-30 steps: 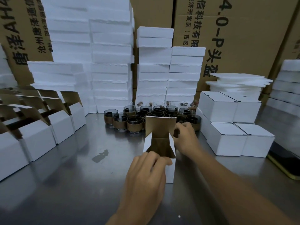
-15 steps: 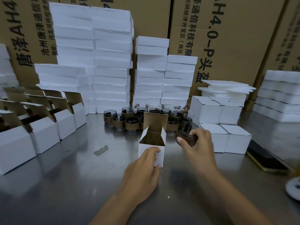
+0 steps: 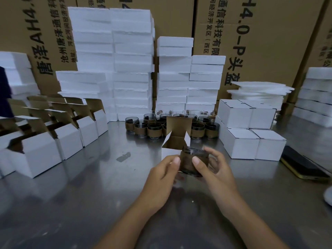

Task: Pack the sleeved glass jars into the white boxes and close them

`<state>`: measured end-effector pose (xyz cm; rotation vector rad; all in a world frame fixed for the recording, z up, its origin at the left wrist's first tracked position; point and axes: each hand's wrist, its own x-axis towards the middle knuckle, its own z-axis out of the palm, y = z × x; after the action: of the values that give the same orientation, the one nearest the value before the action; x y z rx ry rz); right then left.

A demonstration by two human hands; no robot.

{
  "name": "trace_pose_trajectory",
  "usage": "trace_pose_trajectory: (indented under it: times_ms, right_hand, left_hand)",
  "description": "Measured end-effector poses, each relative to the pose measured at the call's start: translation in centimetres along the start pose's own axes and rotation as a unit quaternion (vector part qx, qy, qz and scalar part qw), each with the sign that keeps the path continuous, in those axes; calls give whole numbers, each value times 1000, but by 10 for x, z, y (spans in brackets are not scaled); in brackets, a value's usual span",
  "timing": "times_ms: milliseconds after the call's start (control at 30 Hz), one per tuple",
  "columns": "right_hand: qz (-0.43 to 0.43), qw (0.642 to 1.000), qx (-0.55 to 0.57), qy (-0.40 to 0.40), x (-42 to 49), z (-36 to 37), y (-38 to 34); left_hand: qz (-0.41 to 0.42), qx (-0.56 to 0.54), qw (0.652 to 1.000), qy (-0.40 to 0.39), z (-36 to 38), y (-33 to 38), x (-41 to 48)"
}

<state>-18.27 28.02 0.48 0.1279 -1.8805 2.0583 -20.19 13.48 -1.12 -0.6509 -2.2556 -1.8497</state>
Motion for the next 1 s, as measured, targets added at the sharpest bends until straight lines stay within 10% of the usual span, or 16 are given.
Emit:
trace_pose_trajectory:
  times_ms: [1000]
  right_hand:
    - [239,960,126,-68,6,1,-7]
  left_hand:
    - [-12,-50,998,30,-1,7,5]
